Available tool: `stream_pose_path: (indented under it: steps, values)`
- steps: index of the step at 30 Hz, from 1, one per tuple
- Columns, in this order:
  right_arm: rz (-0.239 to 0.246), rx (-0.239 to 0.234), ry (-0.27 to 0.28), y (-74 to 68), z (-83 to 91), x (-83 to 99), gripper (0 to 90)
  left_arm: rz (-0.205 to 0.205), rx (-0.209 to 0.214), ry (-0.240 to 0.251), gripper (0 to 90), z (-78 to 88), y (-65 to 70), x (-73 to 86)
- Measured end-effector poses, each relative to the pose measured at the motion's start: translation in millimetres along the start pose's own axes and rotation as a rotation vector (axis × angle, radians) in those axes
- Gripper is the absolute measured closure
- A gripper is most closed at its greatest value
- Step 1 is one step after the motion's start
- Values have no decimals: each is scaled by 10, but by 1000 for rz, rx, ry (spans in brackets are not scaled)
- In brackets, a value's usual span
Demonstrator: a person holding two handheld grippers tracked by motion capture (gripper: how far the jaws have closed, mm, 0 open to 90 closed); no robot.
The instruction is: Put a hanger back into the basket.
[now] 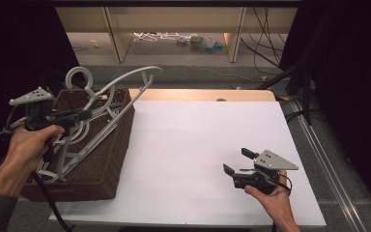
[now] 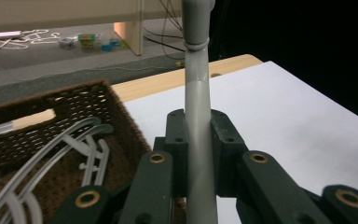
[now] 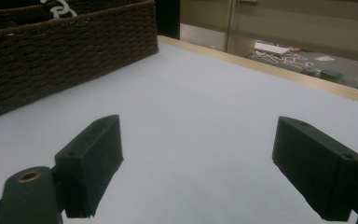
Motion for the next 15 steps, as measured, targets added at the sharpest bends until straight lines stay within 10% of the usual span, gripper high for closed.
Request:
stream_pose_path:
  steps: [15]
  values:
    - [-20, -10, -16, -12, -8, 33, 168, -17, -70, -26, 794, -88, -508, 153]
Point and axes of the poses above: each handheld gripper's, and its own axes: z roughly backward along the jaws, x roughly out of its underside, y roughly to its right, the point moved 10 cm from there along -z, roughly forward along the jaws, and after that the axes turned 11 degrees about -x, right-handed, at the moved point
